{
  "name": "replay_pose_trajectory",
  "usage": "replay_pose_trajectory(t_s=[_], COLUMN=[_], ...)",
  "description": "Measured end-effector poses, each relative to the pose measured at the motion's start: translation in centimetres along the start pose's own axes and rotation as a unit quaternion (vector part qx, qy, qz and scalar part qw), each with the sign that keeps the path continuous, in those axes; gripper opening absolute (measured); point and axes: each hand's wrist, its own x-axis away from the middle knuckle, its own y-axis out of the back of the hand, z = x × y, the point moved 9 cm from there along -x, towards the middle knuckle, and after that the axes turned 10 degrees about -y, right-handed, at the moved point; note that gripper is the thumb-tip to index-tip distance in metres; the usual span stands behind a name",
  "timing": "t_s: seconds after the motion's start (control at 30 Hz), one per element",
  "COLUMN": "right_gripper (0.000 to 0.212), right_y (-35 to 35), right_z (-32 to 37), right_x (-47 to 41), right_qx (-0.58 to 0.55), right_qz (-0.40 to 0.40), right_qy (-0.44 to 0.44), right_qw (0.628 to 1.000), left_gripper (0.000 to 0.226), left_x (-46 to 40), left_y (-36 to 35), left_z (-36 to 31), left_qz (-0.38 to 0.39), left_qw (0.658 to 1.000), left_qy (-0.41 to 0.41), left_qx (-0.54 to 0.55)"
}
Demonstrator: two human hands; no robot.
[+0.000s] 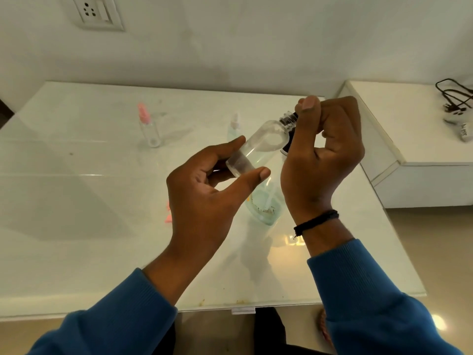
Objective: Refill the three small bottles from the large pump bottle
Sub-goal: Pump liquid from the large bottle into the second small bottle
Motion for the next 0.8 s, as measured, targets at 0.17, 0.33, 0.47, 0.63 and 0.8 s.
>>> replay_pose_trajectory(t_s=[0.17,0.33,0.47,0.63,0.8], right_gripper=[0.038,0.034,0.035,0.032,0.036], right_y=[0.02,0.12,0.14,0.15,0.12], right_z=[0.49,-0.2,0.24,-0.19,0.16], right_x=[-0.61,0.02,-0.45,-0.05,-0.57], right_qx=[0.013,-0.013,0.0,-0.006,-0.003], right_qz=[-0.008,0.001,-0.003,-0.003,-0.004], right_qy=[-0.001,-0.011,-0.005,-0.008,-0.008], right_qw=[1.0,1.0,1.0,1.0,1.0], left_gripper=[0.047,0.046,0.046,0.045,0.045], left_x=[0.05,0.09,0.13,-0.01,0.05], left_y=[0.06,-0.12,-0.08,-0.1,-0.01], left_z=[-0.06,-0.11,-0.25,-0.35,-0.29], left_qz=[-0.002,0.003,0.0,0.001,-0.002], left_qw=[1.0,1.0,1.0,1.0,1.0], left_qy=[0.0,0.0,0.0,-0.003,0.001], left_qx=[-0.002,-0.006,0.0,-0.002,0.004])
